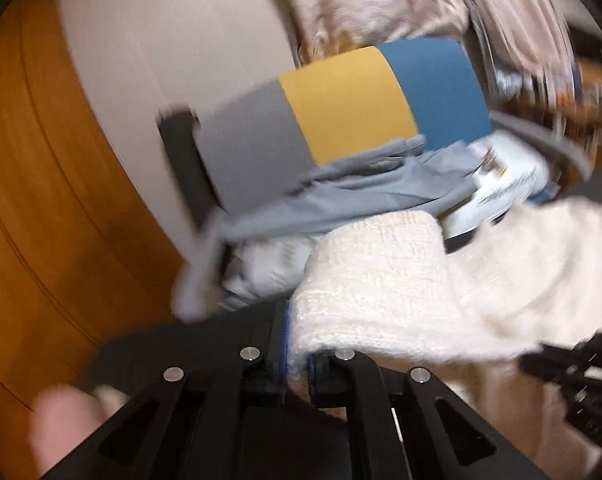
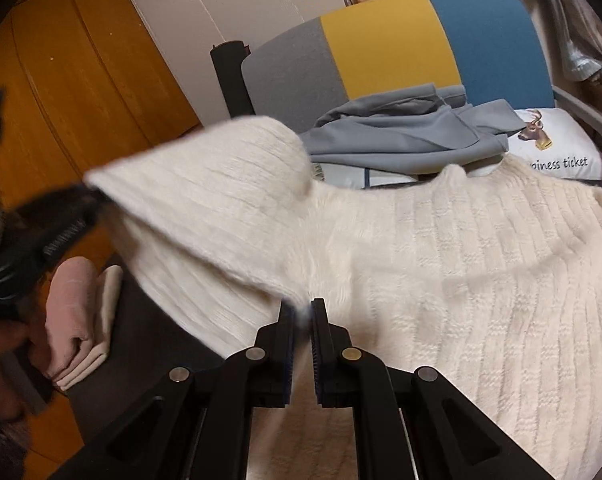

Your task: Fold clothes

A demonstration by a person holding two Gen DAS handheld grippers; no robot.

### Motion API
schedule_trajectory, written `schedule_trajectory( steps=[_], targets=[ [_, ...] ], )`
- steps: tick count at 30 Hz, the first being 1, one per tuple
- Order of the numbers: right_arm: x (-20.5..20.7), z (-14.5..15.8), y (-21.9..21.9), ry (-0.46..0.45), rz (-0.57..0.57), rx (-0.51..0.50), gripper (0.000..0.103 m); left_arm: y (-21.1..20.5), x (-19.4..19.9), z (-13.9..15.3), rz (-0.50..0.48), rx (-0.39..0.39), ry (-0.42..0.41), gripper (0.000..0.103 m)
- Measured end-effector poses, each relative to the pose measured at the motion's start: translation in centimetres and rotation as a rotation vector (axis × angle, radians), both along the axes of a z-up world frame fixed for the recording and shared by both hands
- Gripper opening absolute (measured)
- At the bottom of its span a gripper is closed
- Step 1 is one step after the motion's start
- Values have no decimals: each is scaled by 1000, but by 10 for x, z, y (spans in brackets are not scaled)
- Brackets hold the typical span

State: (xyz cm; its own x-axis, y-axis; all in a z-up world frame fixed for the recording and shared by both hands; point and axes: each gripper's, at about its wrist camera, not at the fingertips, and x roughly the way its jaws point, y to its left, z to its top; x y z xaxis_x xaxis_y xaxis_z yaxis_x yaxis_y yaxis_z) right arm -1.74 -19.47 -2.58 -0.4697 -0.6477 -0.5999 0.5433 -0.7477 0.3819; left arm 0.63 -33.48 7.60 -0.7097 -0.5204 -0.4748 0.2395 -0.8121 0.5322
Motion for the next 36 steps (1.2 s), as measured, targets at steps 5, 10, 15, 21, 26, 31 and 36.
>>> schedule_trajectory(
  steps=[5,10,15,21,26,31,36],
  targets=[
    [1,-18,5,-33,-26,47,8,14,3,-61,-27,57,-139,10],
    [-2,-39,15,-80,-61,94,8,-19,19,-130,87,459,-165,19],
    [2,-41,9,-51,-16,189,17,-49,40,-134,138,648,-66,23],
    [40,-5,-19,267,100,310,74,-41,42,-137,88,626,-84,23],
    [62,-12,-78,445,284,520,69,-49,48,-129,74,691,-78,23],
    [54,-30,-107,441,397,521,69,-74,56,-127,87,751,-63,23],
    [37,-26,-96,292,328,384,7,-77,60,-127,68,771,-60,23]
  ],
)
